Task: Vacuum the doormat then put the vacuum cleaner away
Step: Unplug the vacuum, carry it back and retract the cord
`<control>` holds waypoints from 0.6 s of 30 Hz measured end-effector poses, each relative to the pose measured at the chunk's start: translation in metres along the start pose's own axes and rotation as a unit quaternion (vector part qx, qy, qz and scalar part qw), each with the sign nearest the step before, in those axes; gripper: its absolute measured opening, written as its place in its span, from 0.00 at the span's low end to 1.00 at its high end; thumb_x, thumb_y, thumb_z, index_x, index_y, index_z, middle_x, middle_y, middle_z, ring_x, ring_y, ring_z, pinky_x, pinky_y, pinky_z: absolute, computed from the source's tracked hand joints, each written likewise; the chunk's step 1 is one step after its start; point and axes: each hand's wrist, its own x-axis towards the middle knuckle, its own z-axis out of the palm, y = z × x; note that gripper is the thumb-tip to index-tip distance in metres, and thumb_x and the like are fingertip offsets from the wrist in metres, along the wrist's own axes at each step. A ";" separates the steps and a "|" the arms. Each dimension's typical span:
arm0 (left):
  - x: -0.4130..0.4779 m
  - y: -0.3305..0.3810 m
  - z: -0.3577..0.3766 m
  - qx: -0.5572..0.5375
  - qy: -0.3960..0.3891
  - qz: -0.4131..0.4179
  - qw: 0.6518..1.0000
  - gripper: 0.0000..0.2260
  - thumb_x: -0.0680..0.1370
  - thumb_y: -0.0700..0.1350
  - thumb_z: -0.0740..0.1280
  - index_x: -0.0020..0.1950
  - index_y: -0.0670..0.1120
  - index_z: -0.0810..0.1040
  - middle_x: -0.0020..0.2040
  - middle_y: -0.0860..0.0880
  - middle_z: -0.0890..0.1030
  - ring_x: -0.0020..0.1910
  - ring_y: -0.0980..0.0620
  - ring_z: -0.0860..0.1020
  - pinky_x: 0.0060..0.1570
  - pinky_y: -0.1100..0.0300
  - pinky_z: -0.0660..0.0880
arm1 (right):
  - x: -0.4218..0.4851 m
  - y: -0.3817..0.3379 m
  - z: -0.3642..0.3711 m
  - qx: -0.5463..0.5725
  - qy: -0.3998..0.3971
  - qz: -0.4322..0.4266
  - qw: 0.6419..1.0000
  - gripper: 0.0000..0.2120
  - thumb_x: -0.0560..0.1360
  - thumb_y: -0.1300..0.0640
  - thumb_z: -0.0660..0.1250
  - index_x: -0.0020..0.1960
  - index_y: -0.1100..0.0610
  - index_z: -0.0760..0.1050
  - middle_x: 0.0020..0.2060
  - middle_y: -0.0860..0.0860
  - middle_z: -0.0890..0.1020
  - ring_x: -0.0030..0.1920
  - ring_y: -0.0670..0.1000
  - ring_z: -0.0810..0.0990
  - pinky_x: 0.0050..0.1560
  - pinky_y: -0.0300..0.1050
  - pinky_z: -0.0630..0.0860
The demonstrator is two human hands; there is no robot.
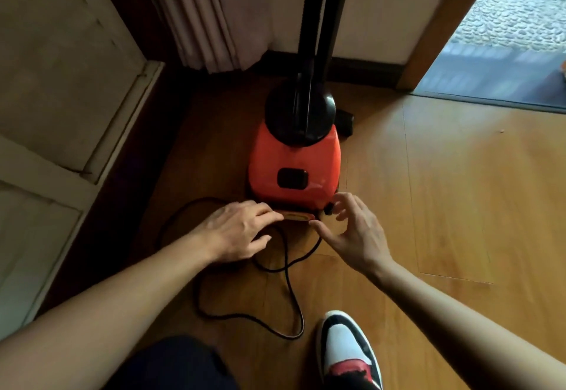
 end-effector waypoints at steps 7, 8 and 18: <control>0.001 0.008 0.010 0.040 0.088 0.029 0.995 0.22 0.75 0.46 0.70 0.69 0.44 0.76 0.58 0.48 0.81 0.52 0.49 0.81 0.47 0.52 0.81 | -0.010 0.006 0.028 0.034 -0.036 0.127 0.991 0.13 0.73 0.42 0.73 0.49 0.50 0.80 0.39 0.42 0.83 0.40 0.43 0.83 0.43 0.47 0.83; 0.001 0.009 0.010 0.043 0.096 0.037 0.994 0.22 0.75 0.45 0.70 0.69 0.44 0.76 0.59 0.47 0.80 0.53 0.49 0.81 0.47 0.52 0.81 | -0.010 0.008 0.028 0.042 -0.039 0.136 0.989 0.10 0.74 0.45 0.73 0.48 0.51 0.82 0.39 0.42 0.84 0.40 0.43 0.83 0.43 0.47 0.84; 0.009 0.008 0.019 -0.014 0.082 -0.005 0.997 0.25 0.75 0.43 0.70 0.72 0.45 0.74 0.67 0.45 0.78 0.63 0.46 0.79 0.60 0.47 0.79 | -0.006 0.002 0.027 0.379 -0.057 0.299 0.874 0.08 0.81 0.56 0.67 0.51 0.61 0.79 0.34 0.52 0.84 0.36 0.53 0.85 0.45 0.51 0.85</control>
